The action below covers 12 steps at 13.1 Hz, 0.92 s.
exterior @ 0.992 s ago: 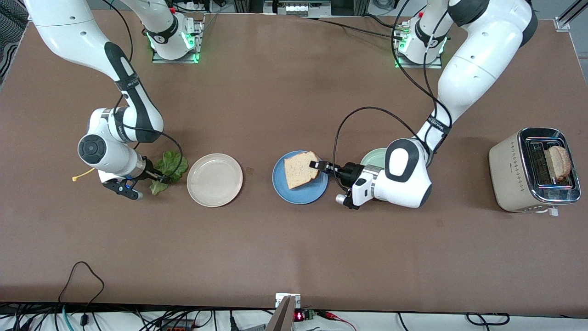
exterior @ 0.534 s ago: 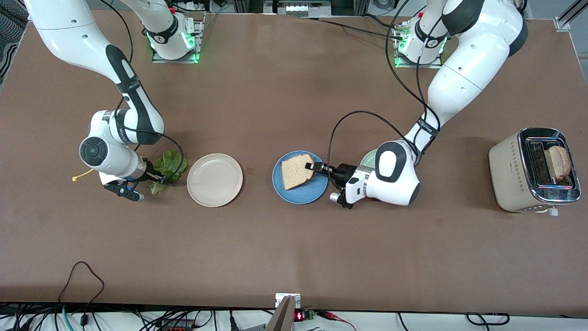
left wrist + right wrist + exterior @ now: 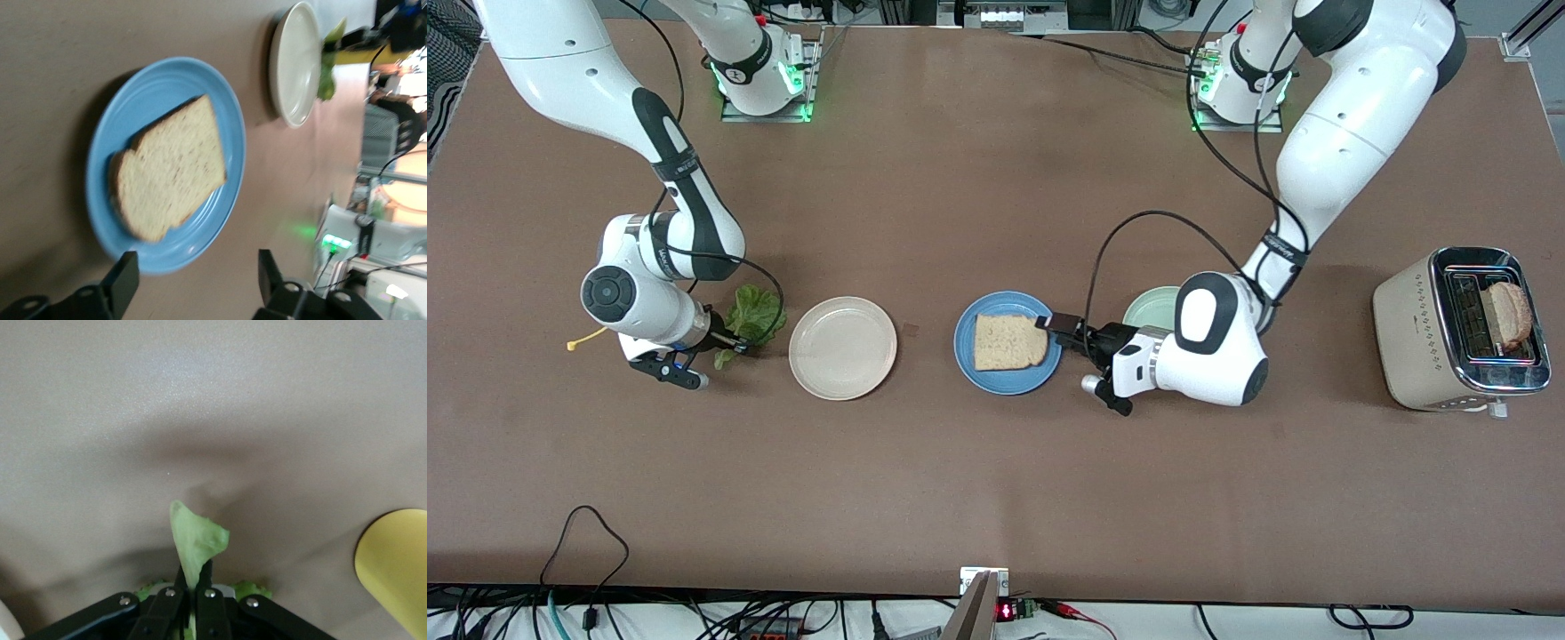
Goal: Make sandwich in blue plate with both arms
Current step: 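Carry the lettuce toward the blue plate while the left gripper withdraws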
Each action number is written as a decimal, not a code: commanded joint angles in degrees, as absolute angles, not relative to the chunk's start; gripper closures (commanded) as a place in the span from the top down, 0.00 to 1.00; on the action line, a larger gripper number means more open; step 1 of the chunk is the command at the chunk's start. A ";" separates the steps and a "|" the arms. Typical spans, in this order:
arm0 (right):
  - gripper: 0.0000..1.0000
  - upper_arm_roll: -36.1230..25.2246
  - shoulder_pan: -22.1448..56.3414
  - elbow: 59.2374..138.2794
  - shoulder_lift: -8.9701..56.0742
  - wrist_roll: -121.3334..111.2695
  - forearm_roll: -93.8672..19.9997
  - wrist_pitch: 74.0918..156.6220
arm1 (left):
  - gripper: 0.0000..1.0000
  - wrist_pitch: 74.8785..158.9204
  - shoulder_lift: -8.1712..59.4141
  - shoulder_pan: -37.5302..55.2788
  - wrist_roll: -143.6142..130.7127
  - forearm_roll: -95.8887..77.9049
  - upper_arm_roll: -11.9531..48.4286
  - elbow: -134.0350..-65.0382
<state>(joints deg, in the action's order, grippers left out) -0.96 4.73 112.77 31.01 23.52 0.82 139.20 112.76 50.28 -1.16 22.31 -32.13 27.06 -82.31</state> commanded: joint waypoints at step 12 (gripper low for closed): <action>0.00 0.18 15.62 92.39 29.00 43.10 -15.00 111.80 | 1.00 83.14 20.59 1.12 7.22 6.86 14.11 -76.55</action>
<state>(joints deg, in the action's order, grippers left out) 0.44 11.76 95.74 28.37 35.17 -10.48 113.59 83.71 25.77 -2.67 8.24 6.37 21.37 -75.54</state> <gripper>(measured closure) 0.952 0.000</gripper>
